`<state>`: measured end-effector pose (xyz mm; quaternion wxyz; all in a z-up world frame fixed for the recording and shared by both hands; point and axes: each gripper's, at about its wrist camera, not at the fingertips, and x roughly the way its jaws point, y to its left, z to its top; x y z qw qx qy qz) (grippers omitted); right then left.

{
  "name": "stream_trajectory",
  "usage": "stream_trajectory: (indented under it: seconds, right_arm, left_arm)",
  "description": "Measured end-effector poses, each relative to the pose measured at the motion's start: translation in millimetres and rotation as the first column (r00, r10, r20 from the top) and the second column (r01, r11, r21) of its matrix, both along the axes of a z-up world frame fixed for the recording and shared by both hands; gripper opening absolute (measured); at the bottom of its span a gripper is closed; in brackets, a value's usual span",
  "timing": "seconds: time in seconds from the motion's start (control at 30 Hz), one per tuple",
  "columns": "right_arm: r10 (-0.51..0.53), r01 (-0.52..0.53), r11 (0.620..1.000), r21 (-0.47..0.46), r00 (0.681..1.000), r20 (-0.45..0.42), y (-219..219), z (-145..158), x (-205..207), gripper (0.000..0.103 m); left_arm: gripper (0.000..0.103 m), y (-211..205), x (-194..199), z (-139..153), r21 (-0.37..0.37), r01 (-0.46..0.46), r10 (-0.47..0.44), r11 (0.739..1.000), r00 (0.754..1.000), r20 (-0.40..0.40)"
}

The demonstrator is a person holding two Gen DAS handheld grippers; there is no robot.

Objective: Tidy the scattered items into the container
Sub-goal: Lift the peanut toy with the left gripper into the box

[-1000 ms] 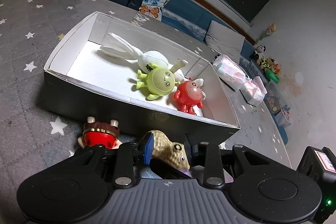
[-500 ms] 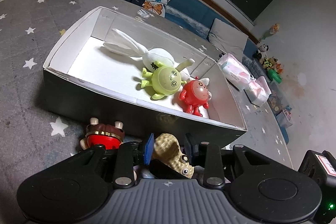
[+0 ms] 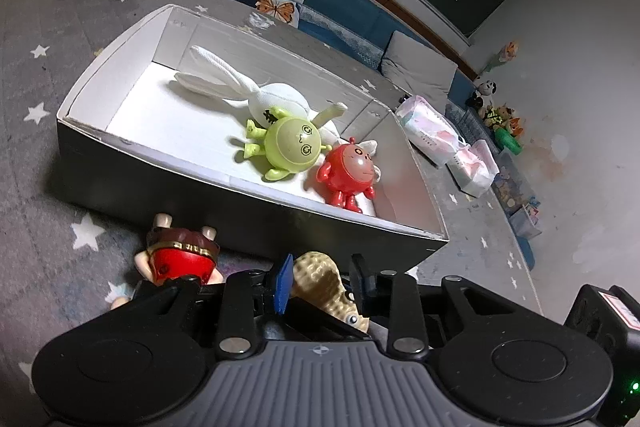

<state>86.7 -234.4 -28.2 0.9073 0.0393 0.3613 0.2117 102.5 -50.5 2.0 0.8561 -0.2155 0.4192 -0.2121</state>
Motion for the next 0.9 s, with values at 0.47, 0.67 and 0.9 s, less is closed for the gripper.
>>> stream_trajectory:
  seconds: [0.47, 0.67, 0.9]
  right_arm:
    - [0.034, -0.036, 0.999, 0.018, 0.995, 0.092, -11, 51, 6, 0.036]
    - [0.044, -0.048, 0.998, 0.046, 0.996, 0.078, -13, 51, 4, 0.036]
    - [0.039, -0.044, 0.998, 0.049, 0.994, 0.102, -16, 57, -2, 0.036]
  left_arm:
    - [0.033, -1, 9, 41, -0.063, 0.009, -0.003, 0.998, 0.996, 0.092]
    - [0.033, 0, 9, 43, -0.102, 0.026, -0.016, 0.994, 0.995, 0.101]
    - [0.033, 6, 8, 42, -0.115, 0.012, -0.003, 0.993, 0.997, 0.082]
